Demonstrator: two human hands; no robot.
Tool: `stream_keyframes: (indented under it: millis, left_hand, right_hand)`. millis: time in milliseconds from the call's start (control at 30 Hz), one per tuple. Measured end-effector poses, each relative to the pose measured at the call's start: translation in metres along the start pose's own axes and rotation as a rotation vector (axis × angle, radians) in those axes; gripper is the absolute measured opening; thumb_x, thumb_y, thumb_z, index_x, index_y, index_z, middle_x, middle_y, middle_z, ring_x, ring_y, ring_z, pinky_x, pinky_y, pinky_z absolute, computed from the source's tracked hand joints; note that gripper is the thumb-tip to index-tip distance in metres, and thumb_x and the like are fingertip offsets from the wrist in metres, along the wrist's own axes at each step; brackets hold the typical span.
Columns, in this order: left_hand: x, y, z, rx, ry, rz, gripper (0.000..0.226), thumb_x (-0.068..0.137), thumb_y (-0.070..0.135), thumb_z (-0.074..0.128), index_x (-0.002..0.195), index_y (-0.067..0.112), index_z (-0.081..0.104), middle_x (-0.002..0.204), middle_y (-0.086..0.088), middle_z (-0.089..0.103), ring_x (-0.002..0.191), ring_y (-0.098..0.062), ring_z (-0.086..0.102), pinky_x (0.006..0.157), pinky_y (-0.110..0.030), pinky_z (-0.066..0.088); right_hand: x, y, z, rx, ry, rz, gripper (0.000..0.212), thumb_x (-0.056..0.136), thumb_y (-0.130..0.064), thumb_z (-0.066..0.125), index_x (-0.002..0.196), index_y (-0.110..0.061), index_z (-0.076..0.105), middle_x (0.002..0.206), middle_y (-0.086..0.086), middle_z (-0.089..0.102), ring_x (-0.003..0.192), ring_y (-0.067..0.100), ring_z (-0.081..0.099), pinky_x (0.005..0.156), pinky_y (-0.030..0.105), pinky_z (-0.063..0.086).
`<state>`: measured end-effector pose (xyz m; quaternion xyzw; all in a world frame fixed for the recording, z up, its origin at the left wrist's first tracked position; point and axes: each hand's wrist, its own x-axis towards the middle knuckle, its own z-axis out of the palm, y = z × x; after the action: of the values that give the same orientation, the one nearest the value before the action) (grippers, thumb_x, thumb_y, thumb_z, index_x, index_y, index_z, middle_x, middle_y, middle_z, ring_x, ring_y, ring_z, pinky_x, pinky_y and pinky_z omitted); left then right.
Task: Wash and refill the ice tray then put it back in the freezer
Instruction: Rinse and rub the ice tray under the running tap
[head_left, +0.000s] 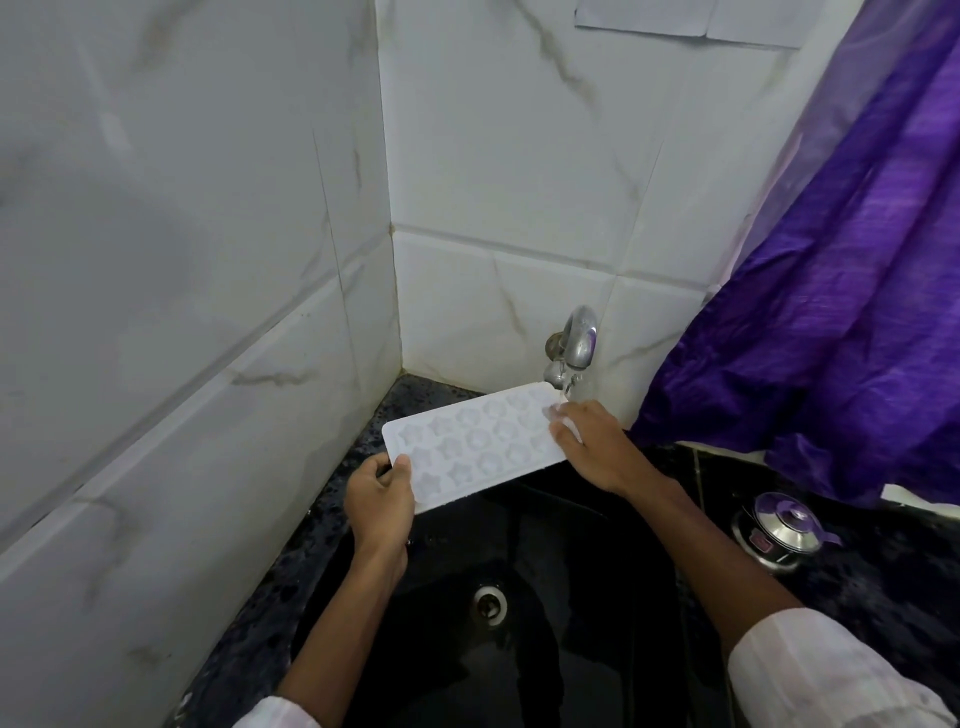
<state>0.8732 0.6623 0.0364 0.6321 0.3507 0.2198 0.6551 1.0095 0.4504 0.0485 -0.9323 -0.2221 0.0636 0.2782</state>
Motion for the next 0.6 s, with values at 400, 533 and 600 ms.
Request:
stream_keyframes:
  millis: [400, 533, 600]
  left_hand:
    - [-0.0009, -0.0017, -0.0013, -0.024, 0.010, -0.026, 0.014, 0.099, 0.014, 0.054, 0.092, 0.013, 0.066, 0.083, 0.002, 0.070, 0.074, -0.010, 0.065, 0.059, -0.021, 0.047]
    - [0.0003, 0.0009, -0.0028, -0.034, 0.016, -0.016, 0.012, 0.099, 0.013, 0.055, 0.095, 0.012, 0.066, 0.081, 0.004, 0.069, 0.074, -0.009, 0.064, 0.063, -0.024, 0.049]
    - [0.0004, 0.0010, -0.0039, -0.037, 0.010, -0.015, 0.013, 0.099, 0.012, 0.055, 0.091, 0.015, 0.065, 0.079, 0.005, 0.068, 0.073, -0.009, 0.064, 0.065, -0.025, 0.050]
  right_hand:
    - [0.0026, -0.0011, -0.0049, -0.097, -0.041, -0.002, 0.038, 0.102, -0.036, 0.041, 0.134, -0.022, 0.055, 0.132, 0.006, 0.049, 0.122, 0.021, 0.049, 0.101, 0.028, 0.035]
    - [-0.0016, -0.0029, -0.0060, -0.076, -0.032, -0.045, 0.036, 0.102, -0.030, 0.045, 0.133, -0.020, 0.058, 0.123, 0.003, 0.054, 0.118, 0.016, 0.049, 0.095, 0.019, 0.031]
    - [-0.0016, -0.0031, -0.0082, -0.090, -0.021, -0.091, 0.033, 0.101, -0.027, 0.048, 0.128, -0.014, 0.062, 0.129, 0.002, 0.060, 0.119, 0.014, 0.048, 0.095, 0.017, 0.029]
